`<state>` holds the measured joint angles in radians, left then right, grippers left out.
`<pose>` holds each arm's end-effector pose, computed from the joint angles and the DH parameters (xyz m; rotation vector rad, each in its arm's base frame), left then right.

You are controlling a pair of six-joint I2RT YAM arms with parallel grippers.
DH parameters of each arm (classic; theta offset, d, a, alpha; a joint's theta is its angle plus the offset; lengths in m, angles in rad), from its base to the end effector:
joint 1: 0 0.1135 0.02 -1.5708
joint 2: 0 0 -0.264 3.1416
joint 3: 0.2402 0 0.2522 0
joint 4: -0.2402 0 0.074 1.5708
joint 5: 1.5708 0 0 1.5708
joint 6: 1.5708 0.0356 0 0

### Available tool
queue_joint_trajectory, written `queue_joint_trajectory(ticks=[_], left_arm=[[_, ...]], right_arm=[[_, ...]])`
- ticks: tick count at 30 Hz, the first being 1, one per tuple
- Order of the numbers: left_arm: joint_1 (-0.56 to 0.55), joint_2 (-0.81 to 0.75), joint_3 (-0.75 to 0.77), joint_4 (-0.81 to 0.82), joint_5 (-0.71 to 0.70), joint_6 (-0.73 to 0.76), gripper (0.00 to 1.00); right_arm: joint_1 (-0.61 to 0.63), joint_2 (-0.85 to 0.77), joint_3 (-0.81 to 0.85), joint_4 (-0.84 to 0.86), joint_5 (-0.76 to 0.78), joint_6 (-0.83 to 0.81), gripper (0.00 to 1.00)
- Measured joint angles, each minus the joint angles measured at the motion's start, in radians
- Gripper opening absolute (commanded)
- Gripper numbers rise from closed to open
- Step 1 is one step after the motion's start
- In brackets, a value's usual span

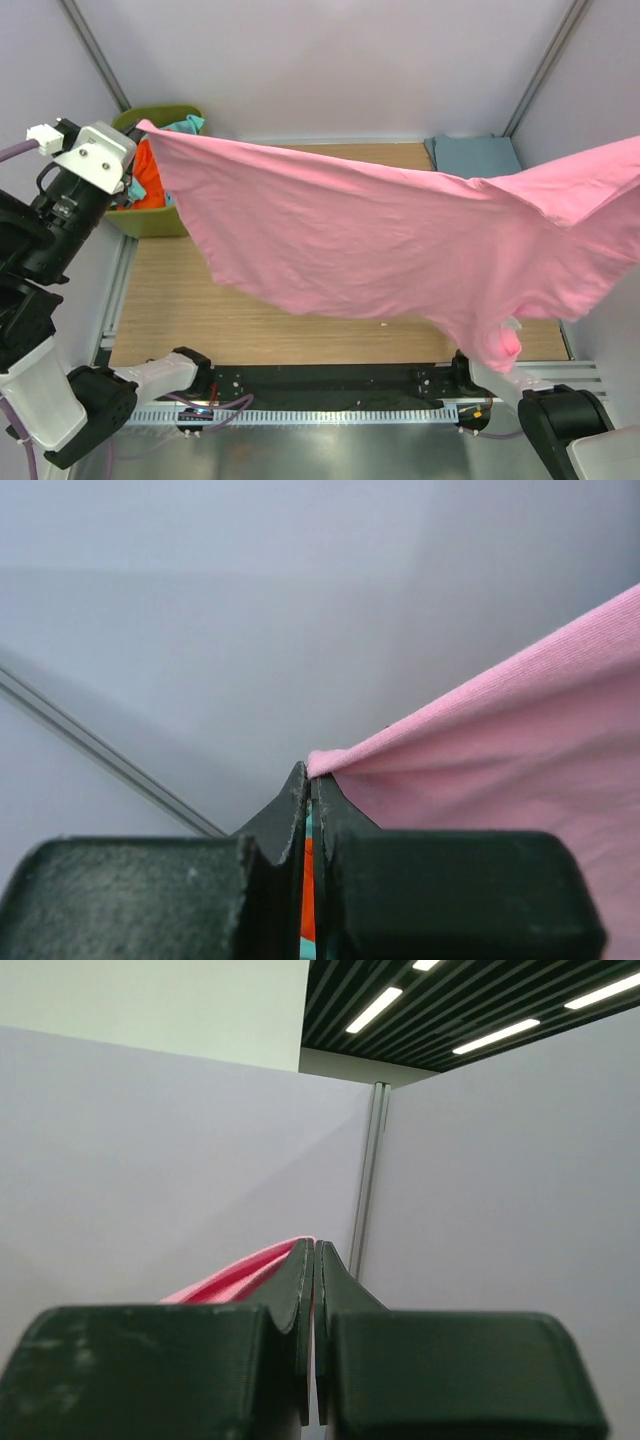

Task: Fold and stack the t-shirts
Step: Flatten the tshirt out

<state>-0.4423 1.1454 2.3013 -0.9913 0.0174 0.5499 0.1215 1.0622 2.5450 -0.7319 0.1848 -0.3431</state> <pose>0.0567 -0.0275 0.6203 0.6822 1.2301 0.0770 -0.0658 -0.0146 0.6677 -0.0186 0.8385 -0.2843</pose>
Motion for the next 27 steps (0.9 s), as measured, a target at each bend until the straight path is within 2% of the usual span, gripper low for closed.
queue_joint_trajectory(ticks=[4,6,9,14,16,17,21,24,27], left_arm=[[0.0,0.002,-0.04,0.019,-0.013,0.01,0.0],[0.001,-0.019,-0.143,0.043,-0.021,0.016,0.0],[0.003,-0.067,-0.391,0.072,-0.031,0.029,0.0],[0.005,-0.134,-0.864,0.133,-0.042,0.04,0.0],[0.011,-0.132,-1.008,0.162,-0.043,0.045,0.0],[0.019,-0.122,-1.056,0.166,-0.043,0.047,0.0],[0.092,-0.028,-1.11,0.239,0.005,0.056,0.0],[0.17,0.087,-1.093,0.32,0.029,0.061,0.0],[0.214,0.264,-1.024,0.389,0.036,0.071,0.0]], right_arm=[[-0.001,0.026,-0.056,0.056,-0.012,-0.03,0.01],[-0.001,0.029,-0.142,0.094,-0.02,-0.045,0.01],[-0.002,0.016,-0.36,0.15,-0.038,-0.056,0.01],[-0.001,-0.017,-0.844,0.197,-0.103,-0.053,0.01],[-0.001,0.012,-1.022,0.203,-0.137,-0.051,0.01],[-0.001,0.023,-1.059,0.201,-0.145,-0.051,0.01],[-0.001,0.138,-1.216,0.226,-0.2,-0.07,0.01],[-0.001,0.261,-1.227,0.307,-0.225,-0.09,0.01],[-0.002,0.44,-1.181,0.415,-0.244,-0.129,0.01]])
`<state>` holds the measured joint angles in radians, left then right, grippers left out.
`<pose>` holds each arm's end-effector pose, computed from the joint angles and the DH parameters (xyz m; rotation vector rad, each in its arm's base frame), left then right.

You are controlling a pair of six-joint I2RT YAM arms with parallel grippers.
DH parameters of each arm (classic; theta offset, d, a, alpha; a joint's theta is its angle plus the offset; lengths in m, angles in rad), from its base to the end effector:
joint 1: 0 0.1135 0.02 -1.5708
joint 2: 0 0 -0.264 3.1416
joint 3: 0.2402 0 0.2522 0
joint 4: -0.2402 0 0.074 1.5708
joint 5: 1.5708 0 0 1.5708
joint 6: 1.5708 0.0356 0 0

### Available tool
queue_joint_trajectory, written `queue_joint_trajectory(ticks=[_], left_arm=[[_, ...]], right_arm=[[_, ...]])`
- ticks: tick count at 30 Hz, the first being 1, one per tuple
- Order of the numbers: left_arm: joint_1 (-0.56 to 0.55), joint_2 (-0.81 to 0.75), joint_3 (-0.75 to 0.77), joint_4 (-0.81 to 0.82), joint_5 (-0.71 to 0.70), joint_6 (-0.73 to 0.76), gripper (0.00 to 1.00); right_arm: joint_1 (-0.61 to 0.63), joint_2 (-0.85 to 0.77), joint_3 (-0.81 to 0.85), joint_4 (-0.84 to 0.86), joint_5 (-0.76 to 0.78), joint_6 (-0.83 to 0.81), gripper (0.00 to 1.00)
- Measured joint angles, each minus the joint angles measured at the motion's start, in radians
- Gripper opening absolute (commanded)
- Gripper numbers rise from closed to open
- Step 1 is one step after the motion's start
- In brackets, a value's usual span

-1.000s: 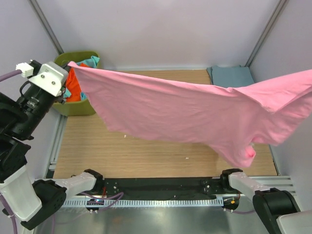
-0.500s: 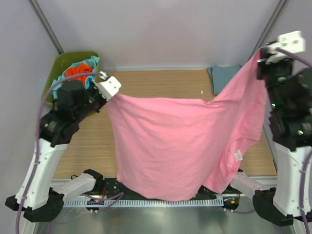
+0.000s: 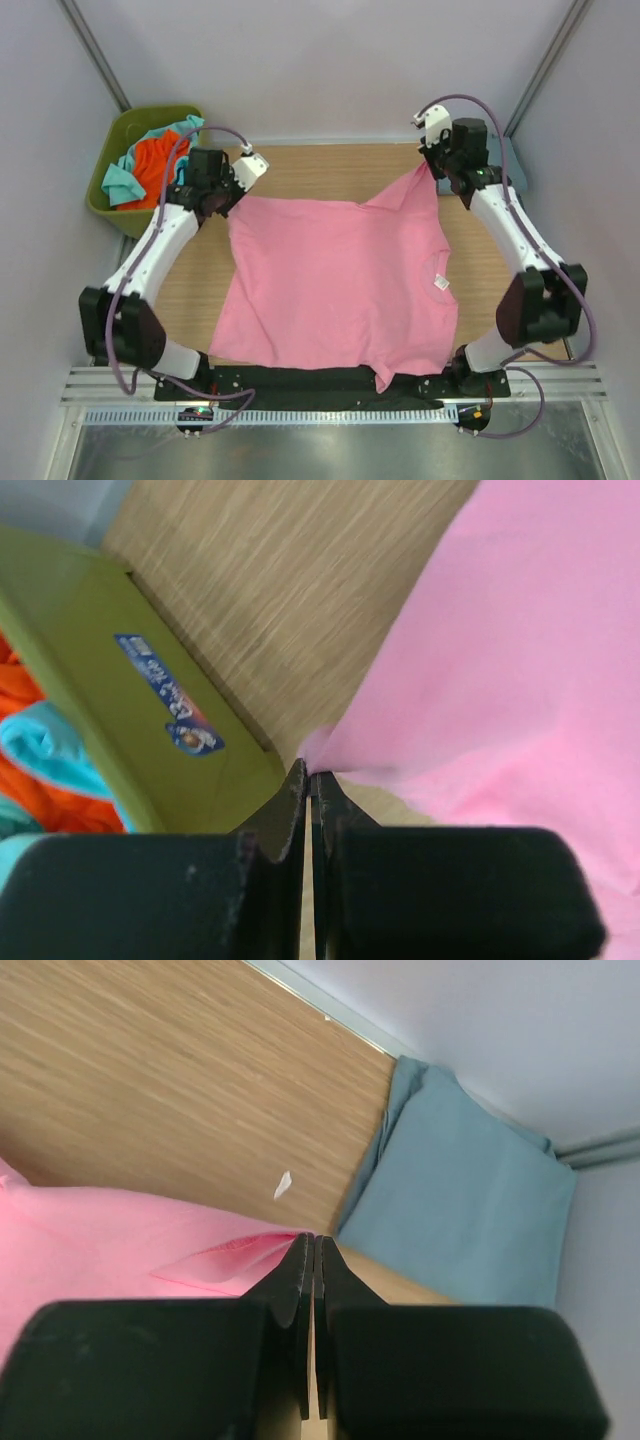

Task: Fold and stack the t-shirts
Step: Flatten the tshirt out, then fold the tshirt

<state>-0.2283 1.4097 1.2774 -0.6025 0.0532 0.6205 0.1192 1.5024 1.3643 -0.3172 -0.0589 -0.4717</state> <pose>0.3012 -0.0719 0.3278 0.9753 2.0922 0.1395 0.3485 0.0438 0.3544 -0.6264 1.9300 -0.1631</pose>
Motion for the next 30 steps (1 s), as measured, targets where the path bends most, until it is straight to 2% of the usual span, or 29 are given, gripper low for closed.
queue_joint_trajectory(ticks=[2,6,13,15,20,30], left_arm=[[0.014,0.137,0.078,0.023,-0.004,0.006,0.0],[0.018,0.386,0.268,0.058,-0.016,-0.004,0.0],[0.034,0.629,0.494,0.076,-0.061,-0.036,0.0],[0.047,0.685,0.55,0.084,-0.082,-0.048,0.0],[0.09,0.773,0.624,0.093,-0.133,-0.084,0.0],[0.143,0.804,0.64,0.094,-0.181,-0.118,0.0]], right_arm=[[-0.004,0.149,0.08,0.047,-0.013,-0.018,0.01],[-0.014,0.494,0.371,0.086,-0.03,-0.026,0.01],[-0.025,0.937,0.864,0.038,-0.03,-0.008,0.01],[-0.025,0.997,0.938,0.041,-0.023,0.0,0.01],[-0.025,1.055,0.989,0.074,0.008,0.008,0.01],[-0.014,1.094,1.039,0.163,0.068,0.047,0.01]])
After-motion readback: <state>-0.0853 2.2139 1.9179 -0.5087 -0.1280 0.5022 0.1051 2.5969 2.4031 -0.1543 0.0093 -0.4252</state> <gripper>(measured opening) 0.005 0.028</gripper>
